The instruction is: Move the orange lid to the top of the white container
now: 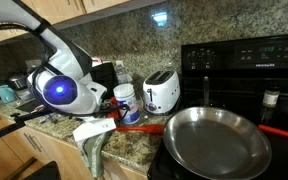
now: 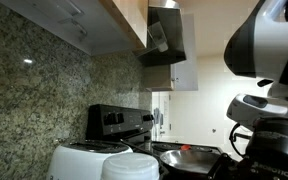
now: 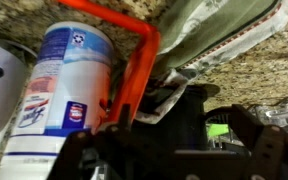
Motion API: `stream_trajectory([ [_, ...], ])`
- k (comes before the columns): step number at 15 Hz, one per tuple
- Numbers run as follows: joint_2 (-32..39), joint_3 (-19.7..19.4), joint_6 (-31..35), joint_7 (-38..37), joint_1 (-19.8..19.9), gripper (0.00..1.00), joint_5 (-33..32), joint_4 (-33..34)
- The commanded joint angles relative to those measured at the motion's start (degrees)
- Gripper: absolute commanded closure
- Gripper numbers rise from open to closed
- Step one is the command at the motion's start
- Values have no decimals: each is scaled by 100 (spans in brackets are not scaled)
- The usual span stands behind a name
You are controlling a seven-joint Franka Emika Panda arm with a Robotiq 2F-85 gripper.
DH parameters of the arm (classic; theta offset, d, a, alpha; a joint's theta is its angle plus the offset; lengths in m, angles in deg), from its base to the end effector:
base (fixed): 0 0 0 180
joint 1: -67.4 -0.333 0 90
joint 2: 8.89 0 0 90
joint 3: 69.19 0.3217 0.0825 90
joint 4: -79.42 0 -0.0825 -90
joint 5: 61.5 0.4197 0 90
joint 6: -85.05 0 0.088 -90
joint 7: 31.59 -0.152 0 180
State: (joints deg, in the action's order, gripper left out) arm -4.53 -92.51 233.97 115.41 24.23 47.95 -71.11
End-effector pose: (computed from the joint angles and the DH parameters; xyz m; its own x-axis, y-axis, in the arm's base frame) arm 0.4110 0.1460 0.1466 0.2878 0.6543 0.6993 0.8977 -0.4387 0.0410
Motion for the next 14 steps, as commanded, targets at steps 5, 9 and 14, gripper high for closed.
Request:
stream_trajectory([
  [5,359,1486,-50,241,1239,0,167,541],
  [9,31,1432,72,234,1125,0,25,303],
  [14,-215,1410,388,233,1066,0,-185,-110],
])
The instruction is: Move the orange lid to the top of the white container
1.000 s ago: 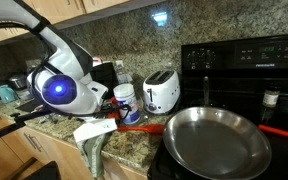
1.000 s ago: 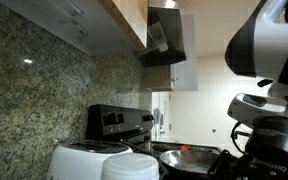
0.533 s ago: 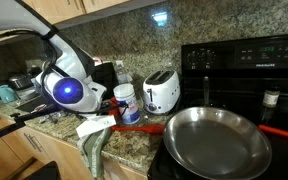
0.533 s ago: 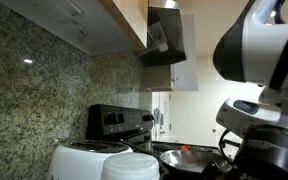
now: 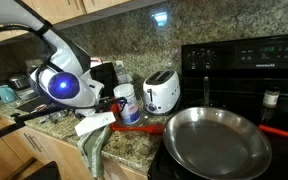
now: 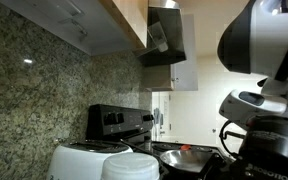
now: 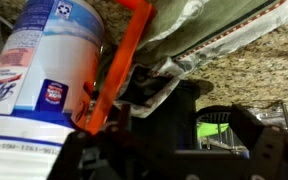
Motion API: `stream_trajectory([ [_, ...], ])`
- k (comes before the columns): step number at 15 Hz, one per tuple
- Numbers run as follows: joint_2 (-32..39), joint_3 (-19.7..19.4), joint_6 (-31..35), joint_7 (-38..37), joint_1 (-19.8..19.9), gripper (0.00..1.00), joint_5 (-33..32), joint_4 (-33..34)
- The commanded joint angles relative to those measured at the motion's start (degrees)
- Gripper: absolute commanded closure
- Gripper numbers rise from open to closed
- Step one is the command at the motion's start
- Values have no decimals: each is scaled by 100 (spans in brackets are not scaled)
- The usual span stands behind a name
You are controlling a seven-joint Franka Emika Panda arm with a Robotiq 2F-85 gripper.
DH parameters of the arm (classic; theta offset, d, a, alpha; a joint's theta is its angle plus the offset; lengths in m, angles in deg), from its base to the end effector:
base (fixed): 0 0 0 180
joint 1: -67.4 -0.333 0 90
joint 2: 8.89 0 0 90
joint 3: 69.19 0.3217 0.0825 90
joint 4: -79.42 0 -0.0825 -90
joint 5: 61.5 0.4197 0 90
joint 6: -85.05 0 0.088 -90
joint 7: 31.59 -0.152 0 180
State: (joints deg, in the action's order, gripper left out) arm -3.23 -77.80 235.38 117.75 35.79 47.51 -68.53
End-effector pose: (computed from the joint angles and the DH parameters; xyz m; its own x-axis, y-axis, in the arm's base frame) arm 0.4176 0.1734 0.1487 0.2076 0.6870 0.6964 0.9278 -0.3639 0.0823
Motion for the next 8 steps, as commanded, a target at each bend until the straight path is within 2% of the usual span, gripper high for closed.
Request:
stream_trajectory([
  [1,-396,-74,337,0,-90,0,-215,-484],
  [2,-498,655,457,0,663,0,-344,-577],
  [3,-550,764,478,-4,782,0,-425,-659],
  [4,-605,311,502,-1,330,0,-420,-694],
  [5,-603,395,471,-1,455,0,-450,-723],
  [8,-748,325,471,-1,481,0,-561,-624],
])
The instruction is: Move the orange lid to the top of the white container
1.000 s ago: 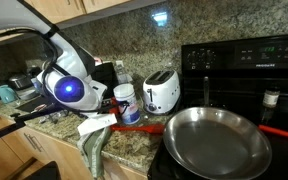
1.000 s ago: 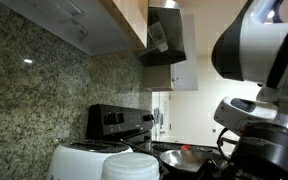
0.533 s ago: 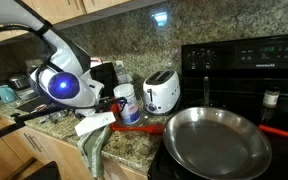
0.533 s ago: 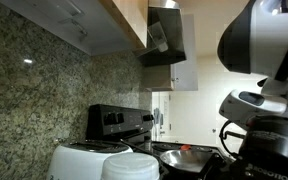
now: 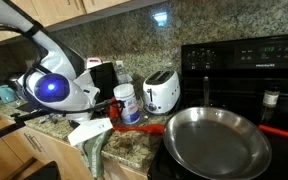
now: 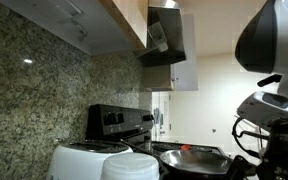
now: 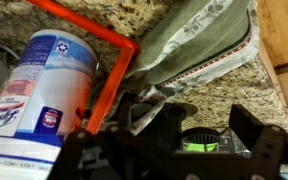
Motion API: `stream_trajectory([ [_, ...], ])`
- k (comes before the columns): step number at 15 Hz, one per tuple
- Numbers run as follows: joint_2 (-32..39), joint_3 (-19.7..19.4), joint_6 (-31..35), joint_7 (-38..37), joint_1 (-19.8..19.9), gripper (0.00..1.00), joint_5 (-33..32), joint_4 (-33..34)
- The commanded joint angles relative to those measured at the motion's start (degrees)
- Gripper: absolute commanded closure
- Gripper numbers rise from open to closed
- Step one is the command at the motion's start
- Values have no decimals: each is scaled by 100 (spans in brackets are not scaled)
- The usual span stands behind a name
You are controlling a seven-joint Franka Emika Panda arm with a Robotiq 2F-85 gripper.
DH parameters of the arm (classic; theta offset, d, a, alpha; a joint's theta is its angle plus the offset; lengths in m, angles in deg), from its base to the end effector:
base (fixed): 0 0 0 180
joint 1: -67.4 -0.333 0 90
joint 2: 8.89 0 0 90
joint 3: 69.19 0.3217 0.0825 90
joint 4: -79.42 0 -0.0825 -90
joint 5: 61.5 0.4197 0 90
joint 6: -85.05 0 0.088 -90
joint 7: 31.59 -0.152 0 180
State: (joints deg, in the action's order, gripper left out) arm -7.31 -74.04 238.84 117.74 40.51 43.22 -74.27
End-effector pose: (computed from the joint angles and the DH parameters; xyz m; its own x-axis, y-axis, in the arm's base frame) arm 0.3868 0.1438 0.1453 0.2011 0.7484 0.6321 0.9379 -0.3334 0.0964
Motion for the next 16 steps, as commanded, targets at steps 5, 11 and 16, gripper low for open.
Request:
stream_trajectory([
  [5,-341,-111,52,0,57,0,-333,348],
  [11,-94,-168,102,-8,129,0,-220,1054],
  [16,209,-290,177,-15,163,0,68,1342],
])
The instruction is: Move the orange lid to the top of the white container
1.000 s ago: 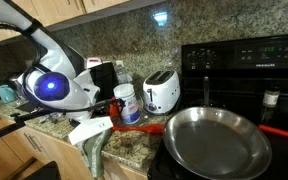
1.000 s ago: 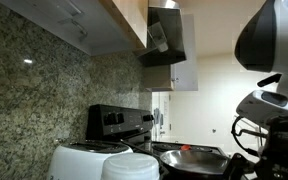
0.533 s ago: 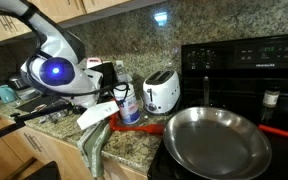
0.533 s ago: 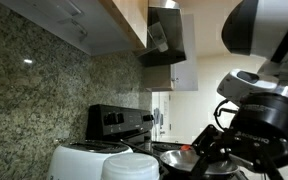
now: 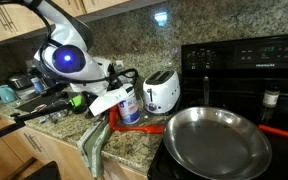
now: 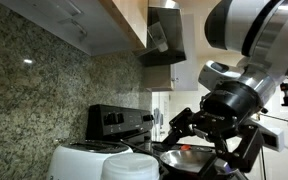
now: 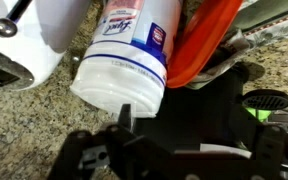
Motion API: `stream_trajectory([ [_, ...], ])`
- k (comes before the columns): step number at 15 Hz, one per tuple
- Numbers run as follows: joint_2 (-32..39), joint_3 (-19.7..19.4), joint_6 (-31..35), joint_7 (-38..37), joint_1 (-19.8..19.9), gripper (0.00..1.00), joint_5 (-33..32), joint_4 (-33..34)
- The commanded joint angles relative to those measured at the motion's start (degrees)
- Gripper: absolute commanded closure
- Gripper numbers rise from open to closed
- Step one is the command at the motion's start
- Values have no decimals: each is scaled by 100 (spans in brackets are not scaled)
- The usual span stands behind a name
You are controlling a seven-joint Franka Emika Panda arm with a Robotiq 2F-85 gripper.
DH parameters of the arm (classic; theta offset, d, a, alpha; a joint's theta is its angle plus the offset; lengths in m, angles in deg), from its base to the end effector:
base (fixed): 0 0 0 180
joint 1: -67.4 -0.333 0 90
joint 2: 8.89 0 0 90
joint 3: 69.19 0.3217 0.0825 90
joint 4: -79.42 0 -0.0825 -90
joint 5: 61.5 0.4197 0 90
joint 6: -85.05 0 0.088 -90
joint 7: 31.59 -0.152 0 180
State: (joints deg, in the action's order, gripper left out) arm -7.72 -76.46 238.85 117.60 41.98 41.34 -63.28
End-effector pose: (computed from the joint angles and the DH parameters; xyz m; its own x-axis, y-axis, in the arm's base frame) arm 0.4830 0.1459 0.2196 0.1030 0.7066 0.7001 0.8898 -0.3800 0.2526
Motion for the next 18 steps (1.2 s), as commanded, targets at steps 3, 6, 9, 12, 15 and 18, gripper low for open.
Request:
stream_trajectory([
  [3,467,-165,212,-2,10,0,526,221],
  [6,773,-308,320,-2,-51,0,693,251],
  [9,1102,-393,408,-2,-109,0,850,252],
  [12,1446,-375,468,-2,-133,0,1072,274],
  [15,1765,-366,525,-2,-189,0,1257,307],
  [18,1908,-374,534,-2,-284,0,1357,318],
])
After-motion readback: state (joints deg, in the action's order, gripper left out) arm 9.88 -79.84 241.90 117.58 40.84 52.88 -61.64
